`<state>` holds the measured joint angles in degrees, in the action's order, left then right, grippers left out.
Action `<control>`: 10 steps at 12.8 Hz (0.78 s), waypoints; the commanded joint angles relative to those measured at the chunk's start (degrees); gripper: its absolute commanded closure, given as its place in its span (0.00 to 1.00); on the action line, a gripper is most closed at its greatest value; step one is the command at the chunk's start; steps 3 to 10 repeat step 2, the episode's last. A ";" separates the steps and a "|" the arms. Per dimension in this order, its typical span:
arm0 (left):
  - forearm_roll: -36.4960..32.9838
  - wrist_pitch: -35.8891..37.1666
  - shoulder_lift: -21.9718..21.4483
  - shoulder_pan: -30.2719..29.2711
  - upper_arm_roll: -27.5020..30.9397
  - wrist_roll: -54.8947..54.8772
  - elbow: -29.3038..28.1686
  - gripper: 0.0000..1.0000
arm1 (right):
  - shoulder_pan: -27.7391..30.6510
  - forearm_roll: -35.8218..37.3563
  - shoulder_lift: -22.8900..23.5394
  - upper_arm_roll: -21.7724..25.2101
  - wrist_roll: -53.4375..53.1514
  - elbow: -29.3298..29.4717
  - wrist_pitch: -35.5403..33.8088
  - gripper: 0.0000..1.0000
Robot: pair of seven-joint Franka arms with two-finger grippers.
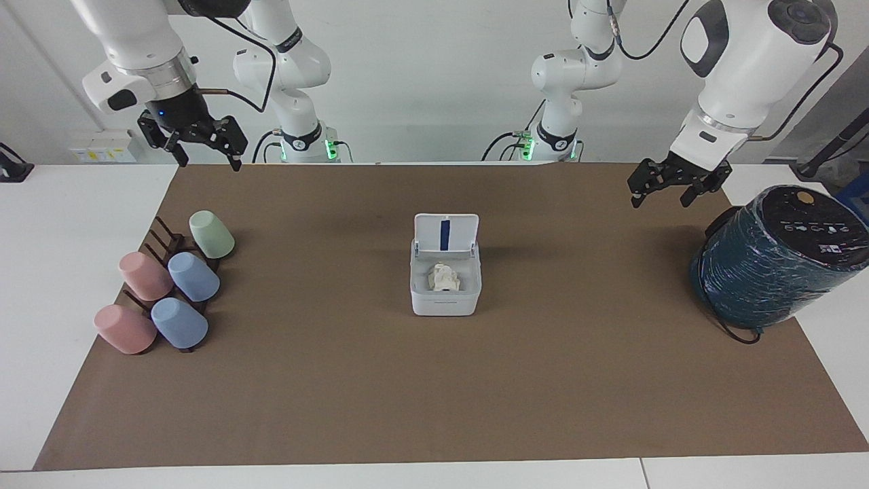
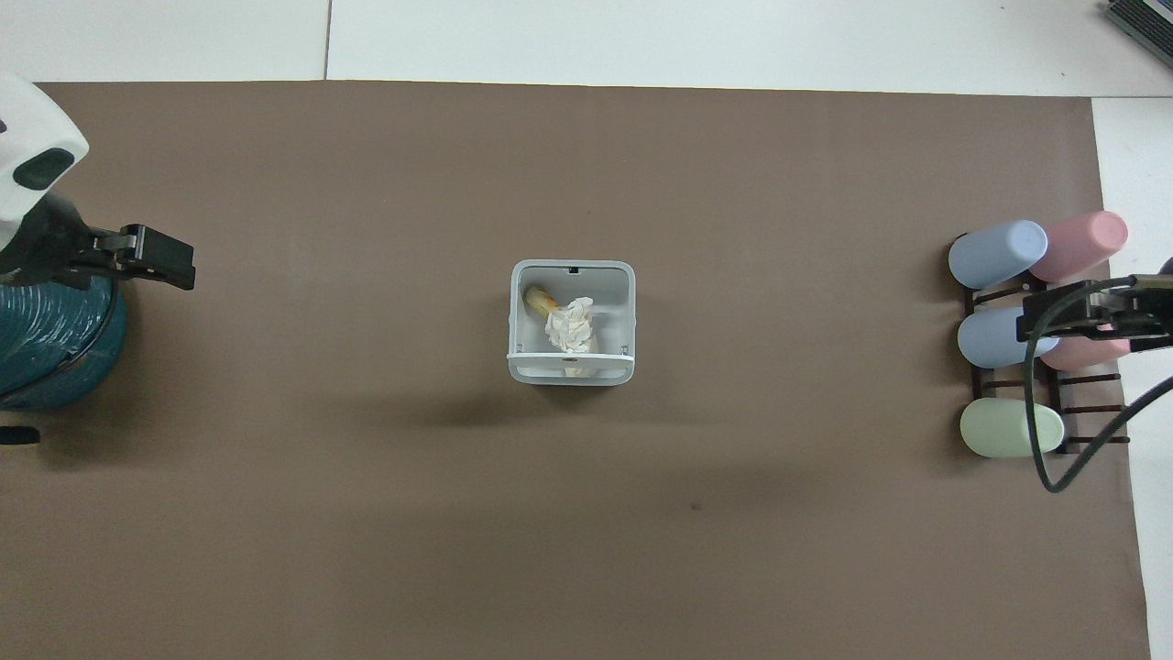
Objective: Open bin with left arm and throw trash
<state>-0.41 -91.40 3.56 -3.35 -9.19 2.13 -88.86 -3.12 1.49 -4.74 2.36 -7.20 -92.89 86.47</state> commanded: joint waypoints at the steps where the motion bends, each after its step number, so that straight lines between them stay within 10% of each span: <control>1: -0.11 -1.06 -1.45 -0.34 0.05 -1.08 -1.67 0.00 | 1.01 0.44 -0.27 -0.69 1.84 -0.19 0.02 0.00; 10: -0.11 -1.06 -1.45 -0.34 0.05 -1.08 -1.67 0.00 | 1.01 0.44 -0.27 -0.69 1.84 -0.19 0.10 0.00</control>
